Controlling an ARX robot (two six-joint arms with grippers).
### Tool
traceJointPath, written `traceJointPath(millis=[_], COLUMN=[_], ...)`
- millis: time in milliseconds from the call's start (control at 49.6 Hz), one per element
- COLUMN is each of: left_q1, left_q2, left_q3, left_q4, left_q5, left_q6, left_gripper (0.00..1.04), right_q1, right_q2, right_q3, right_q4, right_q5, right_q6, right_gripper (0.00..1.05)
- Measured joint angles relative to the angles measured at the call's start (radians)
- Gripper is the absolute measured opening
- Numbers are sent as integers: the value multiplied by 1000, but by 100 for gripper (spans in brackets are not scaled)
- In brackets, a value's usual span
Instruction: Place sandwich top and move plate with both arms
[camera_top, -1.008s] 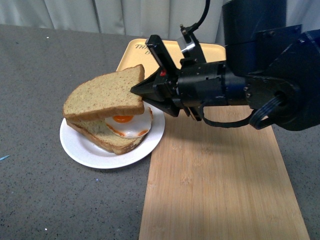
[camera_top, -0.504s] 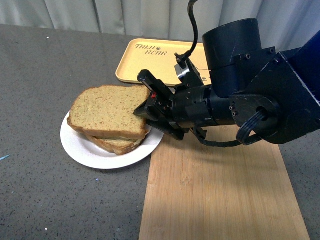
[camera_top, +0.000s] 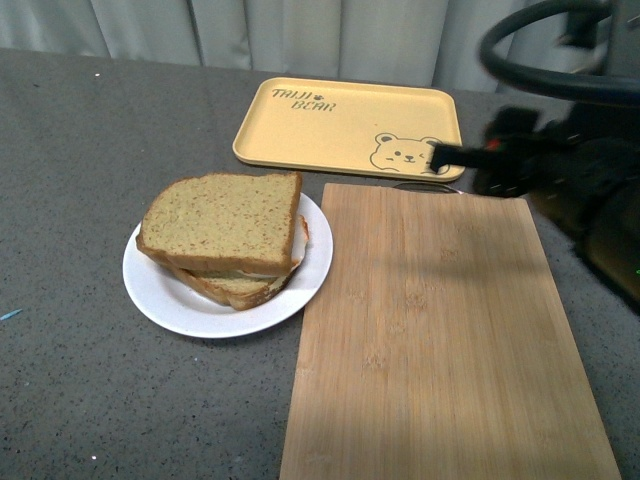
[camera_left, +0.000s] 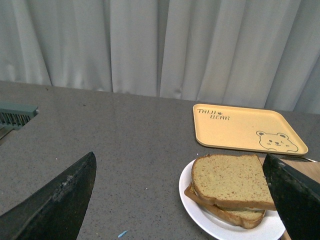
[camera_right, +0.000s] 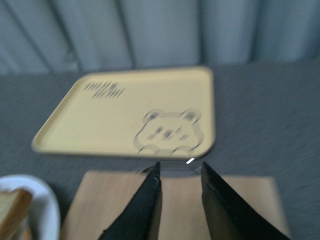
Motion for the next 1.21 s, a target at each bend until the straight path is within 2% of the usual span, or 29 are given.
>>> traceJointPath(millis=[60,141,302,363,403,524,826,927,1209], left_q1=[0,0,0,0,0,0,0,0,0], left_q2=[0,0,0,0,-1,-3,-3,-3,-3], left_q3=[0,0,0,0,0,0,0,0,0], left_q4=[0,0,0,0,0,-2,-2,-2,-2], left_q5=[0,0,0,1,-2,-2,0,0,0], left_q6=[0,0,0,0,0,0,0,0,0], left_gripper=[98,98,98,98,98,98,98,98,98], right_q1=[-25,-50,-70,-94,-139,-214,-263,-330,-354], right_q2=[-65,-121,-153,-190,-321,-624,-883,-1077,-1323], right_q3=[-62,-116,-167,-210,-327,-481,-554,-558,-577], right_q4=[85,141,157,153,130,46,-147,-355,-559], right_q5=[44,47,50,11,-56,-85,-139,-222,-227], right_q6=[-57,-95,-111,-134,-174,-205,-214,-216,-216], right_gripper=[13,1,1,1,1,1,1,1,1])
